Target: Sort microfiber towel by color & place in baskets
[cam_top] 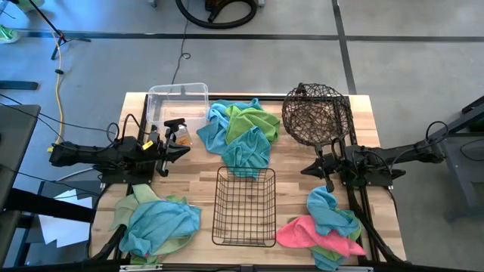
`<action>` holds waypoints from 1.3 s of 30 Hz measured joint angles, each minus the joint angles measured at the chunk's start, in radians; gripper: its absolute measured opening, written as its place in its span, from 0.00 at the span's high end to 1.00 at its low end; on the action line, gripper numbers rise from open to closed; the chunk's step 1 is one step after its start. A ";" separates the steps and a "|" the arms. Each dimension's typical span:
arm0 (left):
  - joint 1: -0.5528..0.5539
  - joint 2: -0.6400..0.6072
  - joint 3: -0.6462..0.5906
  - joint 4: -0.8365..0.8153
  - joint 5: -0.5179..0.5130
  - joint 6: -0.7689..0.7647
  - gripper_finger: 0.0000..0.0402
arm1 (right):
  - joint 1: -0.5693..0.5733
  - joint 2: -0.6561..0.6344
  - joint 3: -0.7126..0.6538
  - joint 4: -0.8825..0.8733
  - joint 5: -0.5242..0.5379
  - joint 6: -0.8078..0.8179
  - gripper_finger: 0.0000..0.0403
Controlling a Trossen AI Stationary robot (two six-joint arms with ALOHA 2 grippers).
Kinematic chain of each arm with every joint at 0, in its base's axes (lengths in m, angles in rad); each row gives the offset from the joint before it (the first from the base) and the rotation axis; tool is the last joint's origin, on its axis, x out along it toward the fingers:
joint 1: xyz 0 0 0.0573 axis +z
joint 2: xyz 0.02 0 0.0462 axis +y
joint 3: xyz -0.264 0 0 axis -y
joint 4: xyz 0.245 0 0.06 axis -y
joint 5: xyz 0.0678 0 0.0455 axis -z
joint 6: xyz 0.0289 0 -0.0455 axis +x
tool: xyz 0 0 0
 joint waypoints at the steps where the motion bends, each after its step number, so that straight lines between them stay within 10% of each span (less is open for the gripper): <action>1: 0.000 0.000 0.000 0.000 0.000 0.000 1.00 | 0.000 0.000 0.000 0.000 0.000 0.000 1.00; 29: 0.000 0.000 0.000 0.034 0.000 -0.013 1.00 | 0.000 0.000 0.000 0.000 0.000 0.000 1.00; 39: 0.000 0.000 0.001 0.253 -0.017 -0.274 1.00 | 0.000 0.000 0.000 0.000 0.000 0.000 1.00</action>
